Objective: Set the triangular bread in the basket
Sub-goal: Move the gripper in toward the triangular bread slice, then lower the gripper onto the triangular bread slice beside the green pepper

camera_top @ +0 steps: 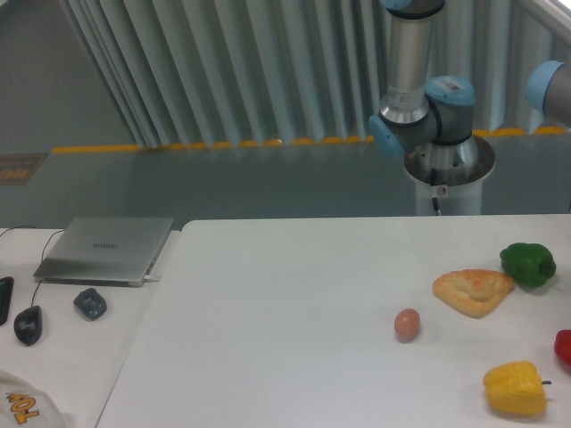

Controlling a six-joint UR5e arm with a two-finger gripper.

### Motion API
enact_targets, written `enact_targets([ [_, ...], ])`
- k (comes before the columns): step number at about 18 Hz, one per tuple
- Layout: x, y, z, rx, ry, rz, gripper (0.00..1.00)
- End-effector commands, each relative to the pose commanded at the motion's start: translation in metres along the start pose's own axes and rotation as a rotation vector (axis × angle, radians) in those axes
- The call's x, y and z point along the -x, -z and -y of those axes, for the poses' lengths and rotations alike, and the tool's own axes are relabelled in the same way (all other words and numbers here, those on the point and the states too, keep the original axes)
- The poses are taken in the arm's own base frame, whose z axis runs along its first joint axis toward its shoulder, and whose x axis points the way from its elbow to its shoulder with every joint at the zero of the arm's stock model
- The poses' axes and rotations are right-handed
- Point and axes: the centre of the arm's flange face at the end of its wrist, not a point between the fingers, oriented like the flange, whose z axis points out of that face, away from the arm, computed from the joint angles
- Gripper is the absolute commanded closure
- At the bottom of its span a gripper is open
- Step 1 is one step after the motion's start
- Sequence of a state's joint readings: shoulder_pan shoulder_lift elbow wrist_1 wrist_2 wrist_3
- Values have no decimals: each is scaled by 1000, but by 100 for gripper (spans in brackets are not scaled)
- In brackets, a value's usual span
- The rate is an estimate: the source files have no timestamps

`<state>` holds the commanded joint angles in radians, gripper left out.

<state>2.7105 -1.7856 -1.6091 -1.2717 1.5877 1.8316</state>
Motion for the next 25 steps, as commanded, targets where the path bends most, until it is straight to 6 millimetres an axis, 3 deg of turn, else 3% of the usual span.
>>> enact_targets([
  [4, -1, 1, 0, -4, -8, -4, 0],
  [8, -6, -13, 23, -85, -15, -10, 0],
  [11, -10, -9, 38, -95, -1, -10, 0],
  [14, -12, -7, 75, -69, -62, -6, 0],
  [17, -17, -7, 93, 12, -94, -26, 0],
  [21, -25, -14, 136, 49, -71, -40, 0],
  [25, -47, -46, 180, 65, -56, -96, 0],
])
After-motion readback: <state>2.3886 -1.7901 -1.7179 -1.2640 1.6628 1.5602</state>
